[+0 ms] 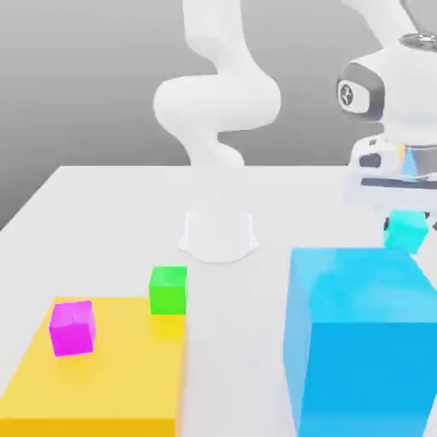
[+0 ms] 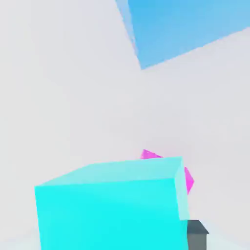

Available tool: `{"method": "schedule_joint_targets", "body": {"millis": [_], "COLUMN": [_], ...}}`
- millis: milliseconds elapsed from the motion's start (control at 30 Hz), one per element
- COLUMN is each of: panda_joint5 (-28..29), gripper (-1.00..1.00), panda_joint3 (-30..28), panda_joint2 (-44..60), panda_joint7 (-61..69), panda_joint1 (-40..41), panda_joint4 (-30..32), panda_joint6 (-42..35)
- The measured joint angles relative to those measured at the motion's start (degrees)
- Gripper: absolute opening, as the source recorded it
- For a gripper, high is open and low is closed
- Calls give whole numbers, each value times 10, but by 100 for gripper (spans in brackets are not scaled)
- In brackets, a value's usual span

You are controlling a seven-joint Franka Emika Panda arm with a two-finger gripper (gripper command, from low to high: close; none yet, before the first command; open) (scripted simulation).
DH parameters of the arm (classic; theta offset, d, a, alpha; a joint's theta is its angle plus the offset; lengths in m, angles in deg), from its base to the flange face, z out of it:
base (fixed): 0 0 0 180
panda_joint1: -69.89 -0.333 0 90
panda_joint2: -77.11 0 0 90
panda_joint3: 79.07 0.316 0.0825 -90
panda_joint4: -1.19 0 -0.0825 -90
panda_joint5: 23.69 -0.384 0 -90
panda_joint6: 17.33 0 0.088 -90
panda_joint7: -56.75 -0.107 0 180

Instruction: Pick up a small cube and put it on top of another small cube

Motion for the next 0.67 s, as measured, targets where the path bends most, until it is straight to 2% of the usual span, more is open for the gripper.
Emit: {"method": "schedule_joint_targets", "body": {"millis": [133,300,500,667], "panda_joint5": [87,197,323,396], "gripper": [-100,-100,-100,-100], "panda_joint3": [44,70,69,50], "panda_joint2": [33,83,144,187], "panda_joint7": [-42,-118,-207,-259], "panda_joint1": [30,79,111,105], "panda_joint4": [19,17,13,14], "panda_joint6": [44,73,108,145]}}
